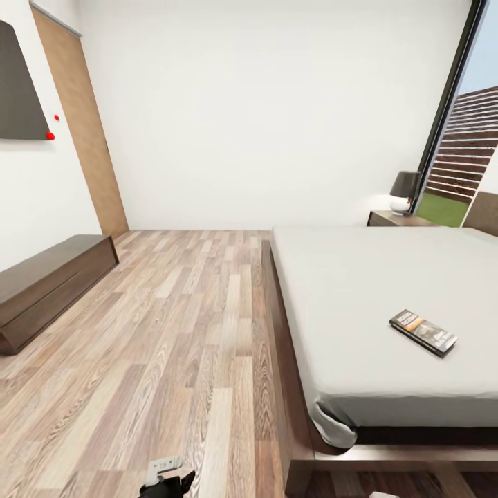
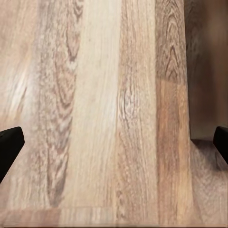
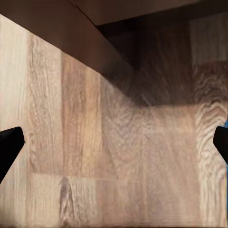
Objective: In the bedroom, move the book from the bed onto either nightstand, and place the two sandals side by side next to the bed.
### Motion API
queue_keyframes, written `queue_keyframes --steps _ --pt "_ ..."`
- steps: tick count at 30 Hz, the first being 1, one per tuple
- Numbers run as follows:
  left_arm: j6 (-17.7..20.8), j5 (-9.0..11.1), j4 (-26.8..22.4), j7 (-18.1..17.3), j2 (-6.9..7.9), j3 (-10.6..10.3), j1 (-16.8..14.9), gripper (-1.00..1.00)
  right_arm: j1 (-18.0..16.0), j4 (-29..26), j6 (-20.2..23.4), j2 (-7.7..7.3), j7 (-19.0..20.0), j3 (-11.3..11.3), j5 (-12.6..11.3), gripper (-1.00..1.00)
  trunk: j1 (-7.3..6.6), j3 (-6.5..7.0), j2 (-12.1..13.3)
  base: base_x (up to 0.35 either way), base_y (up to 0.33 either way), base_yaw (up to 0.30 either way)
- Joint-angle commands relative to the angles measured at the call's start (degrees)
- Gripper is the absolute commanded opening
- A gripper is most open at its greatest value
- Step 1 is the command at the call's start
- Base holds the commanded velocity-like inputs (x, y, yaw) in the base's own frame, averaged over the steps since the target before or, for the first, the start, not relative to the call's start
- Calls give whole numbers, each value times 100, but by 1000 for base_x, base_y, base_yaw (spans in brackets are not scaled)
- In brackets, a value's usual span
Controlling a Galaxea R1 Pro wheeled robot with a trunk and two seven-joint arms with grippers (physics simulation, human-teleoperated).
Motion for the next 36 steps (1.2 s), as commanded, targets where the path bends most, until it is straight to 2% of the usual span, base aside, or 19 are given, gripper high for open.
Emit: queue_keyframes --steps 1,5,8,20,36 --pt "-4 -64 10 10 -11 5 -4 100 -4 9 -16 37 7 22 38 100 -24 13 39 0 0 0" --pt "-5 -303 11 49 -29 -6 -4 100 -4 10 -16 70 -8 21 100 100 -112 85 200 0 0 0" --pt "3 -364 16 56 -49 -7 -4 100 -4 9 -16 80 -11 19 108 100 -177 139 320 0 0 0" --pt "-10 -402 506 59 -58 -11 -4 100 -4 10 -17 136 6 11 71 100 -441 354 801 0 0 0" --pt "-14 -396 539 59 -32 5 -4 100 3 10 -16 139 8 11 90 100 -770 624 1403 0 0 0"
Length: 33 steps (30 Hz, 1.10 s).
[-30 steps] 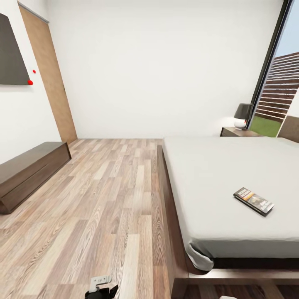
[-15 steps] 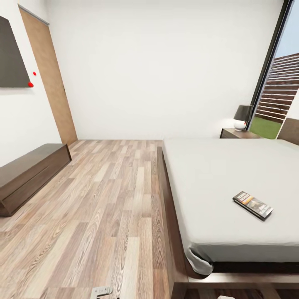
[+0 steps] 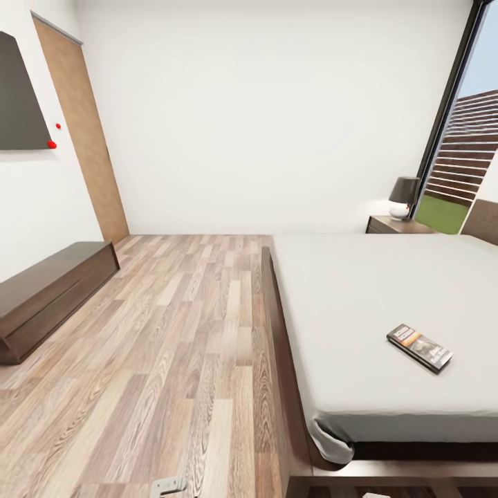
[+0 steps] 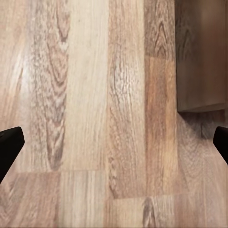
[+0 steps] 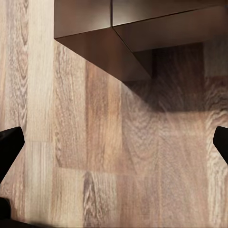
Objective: In the bedroom, move the book from the bed onto either nightstand, and place the two sandals side by side next to the bed.
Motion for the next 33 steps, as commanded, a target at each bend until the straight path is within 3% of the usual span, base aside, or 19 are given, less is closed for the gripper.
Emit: queue_keyframes --steps 1,12,33 --pt "-10 0 5 -23 0 30 -3 100 -5 8 -16 -1 22 23 -36 100 -1 -5 -2 0 0 0" --pt "-10 6 11 -23 -9 29 -3 100 -5 8 -16 -1 20 23 -19 100 -1 -5 -2 0 0 -73" --pt "-10 8 23 -23 -12 29 -3 100 -7 8 -16 -1 20 23 -19 100 -1 -5 -2 0 0 -275"
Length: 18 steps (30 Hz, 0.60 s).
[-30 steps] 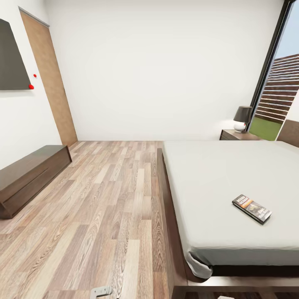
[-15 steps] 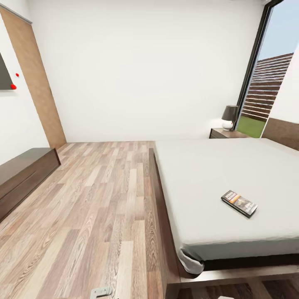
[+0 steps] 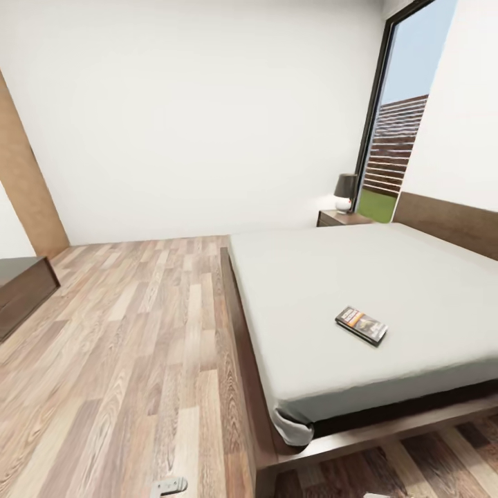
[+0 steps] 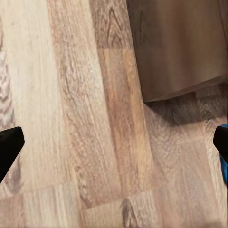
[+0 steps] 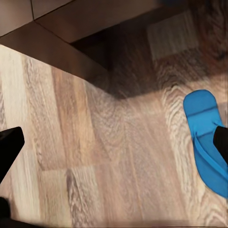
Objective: In the bedroom, move the book from the bed onto either nightstand, and place the two sandals side by side next to the bed.
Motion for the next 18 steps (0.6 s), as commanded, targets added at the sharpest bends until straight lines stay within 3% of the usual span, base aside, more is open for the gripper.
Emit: queue_keyframes --steps 1,12,18 --pt "-10 0 3 -23 -2 30 -2 100 -5 9 -15 -1 22 23 -40 100 -1 -5 -2 0 0 -284" --pt "-10 -7 7 -23 -5 26 -2 100 -4 9 -15 -1 30 23 -40 100 -1 -5 -2 0 0 -282" --pt "-10 -8 7 -23 -5 23 -2 100 -4 9 -15 -1 31 23 -40 100 -133 102 238 0 0 -281"
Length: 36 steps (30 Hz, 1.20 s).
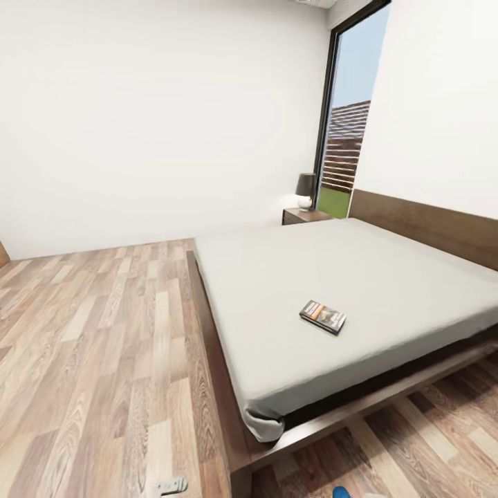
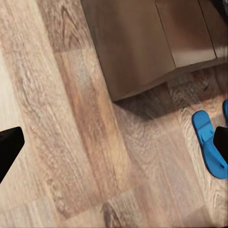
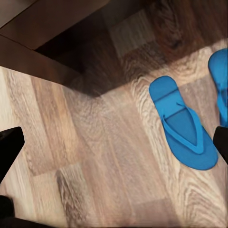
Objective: In the bedroom, move the book from the bed onto either nightstand, and place the two sandals side by side next to the bed.
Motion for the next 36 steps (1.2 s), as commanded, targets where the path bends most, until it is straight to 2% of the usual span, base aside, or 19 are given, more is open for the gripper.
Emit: queue_keyframes --steps 1,8,36 --pt "-10 -1 2 -22 0 28 1 100 -5 9 -15 -1 22 24 -40 100 -23 13 39 0 0 -281" --pt "-10 -1 8 -22 0 27 -1 100 -3 9 -15 -1 22 24 -40 100 -177 139 320 0 0 -281" --pt "-10 -1 8 -22 0 27 -1 100 -5 8 -15 -1 22 22 -40 100 -177 139 320 0 0 -280"
